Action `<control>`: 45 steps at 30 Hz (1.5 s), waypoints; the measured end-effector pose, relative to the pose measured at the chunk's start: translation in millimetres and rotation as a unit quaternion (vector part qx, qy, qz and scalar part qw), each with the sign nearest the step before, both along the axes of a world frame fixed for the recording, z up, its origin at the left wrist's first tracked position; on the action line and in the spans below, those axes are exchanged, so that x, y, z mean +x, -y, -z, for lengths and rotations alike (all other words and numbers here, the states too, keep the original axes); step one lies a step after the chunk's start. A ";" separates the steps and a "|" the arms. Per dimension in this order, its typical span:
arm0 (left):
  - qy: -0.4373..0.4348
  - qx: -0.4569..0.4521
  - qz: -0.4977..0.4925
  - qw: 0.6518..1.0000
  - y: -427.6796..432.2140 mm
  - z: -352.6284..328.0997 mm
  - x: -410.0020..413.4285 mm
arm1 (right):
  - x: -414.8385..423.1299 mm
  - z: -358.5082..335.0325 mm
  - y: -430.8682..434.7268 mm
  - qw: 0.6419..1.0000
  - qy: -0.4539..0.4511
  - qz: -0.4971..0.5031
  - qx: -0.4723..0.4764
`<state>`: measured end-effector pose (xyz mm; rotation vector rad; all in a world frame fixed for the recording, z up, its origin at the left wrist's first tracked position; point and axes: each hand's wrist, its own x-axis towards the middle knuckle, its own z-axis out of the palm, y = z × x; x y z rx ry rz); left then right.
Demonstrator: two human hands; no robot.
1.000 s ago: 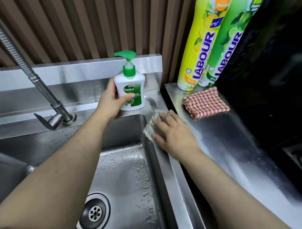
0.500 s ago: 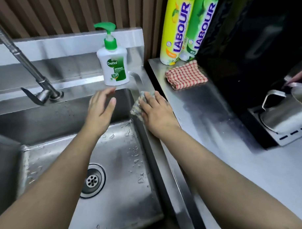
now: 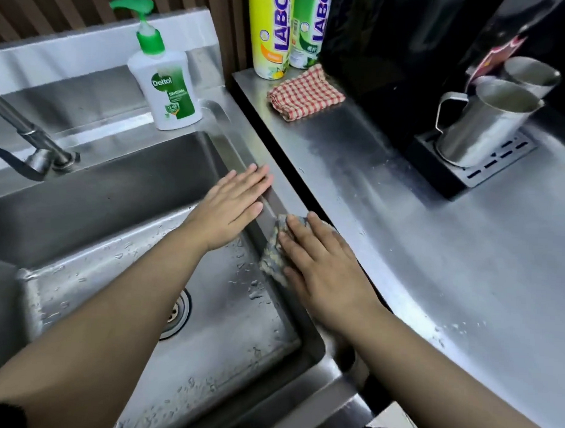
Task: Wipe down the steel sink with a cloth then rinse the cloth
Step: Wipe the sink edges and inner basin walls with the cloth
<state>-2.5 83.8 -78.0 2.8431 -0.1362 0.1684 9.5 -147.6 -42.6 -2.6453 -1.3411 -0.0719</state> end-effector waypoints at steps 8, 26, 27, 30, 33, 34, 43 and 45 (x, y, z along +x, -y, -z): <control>-0.007 0.000 0.002 1.000 0.5 -2.5 -0.4 | -52.1 -3.0 89.8 0.999 -0.024 -0.007 0.027; -0.019 0.017 0.095 0.995 112.8 -9.1 -52.4 | -66.9 5.5 138.2 0.995 -0.015 -0.053 0.085; -0.021 0.019 0.089 0.996 112.8 -7.7 -52.9 | -58.8 7.3 133.4 0.995 -0.008 -0.054 0.083; -0.025 0.037 0.080 0.996 111.5 -7.4 -51.0 | -51.7 9.7 120.6 0.997 0.002 -0.031 0.067; -0.041 0.042 0.057 0.997 117.3 -15.7 -51.2 | -62.9 10.7 127.9 0.995 0.008 -0.041 0.086; -0.048 0.046 0.043 0.997 121.1 -19.4 -53.7 | -68.6 12.1 134.8 0.994 0.003 -0.050 0.093; 0.010 0.039 -0.218 0.975 211.3 -38.8 -220.6 | -69.0 8.1 142.7 0.994 0.012 -0.025 0.103; 0.012 0.052 -0.278 0.959 228.7 -31.7 -264.5 | -86.0 7.2 132.1 0.994 0.026 -0.024 0.102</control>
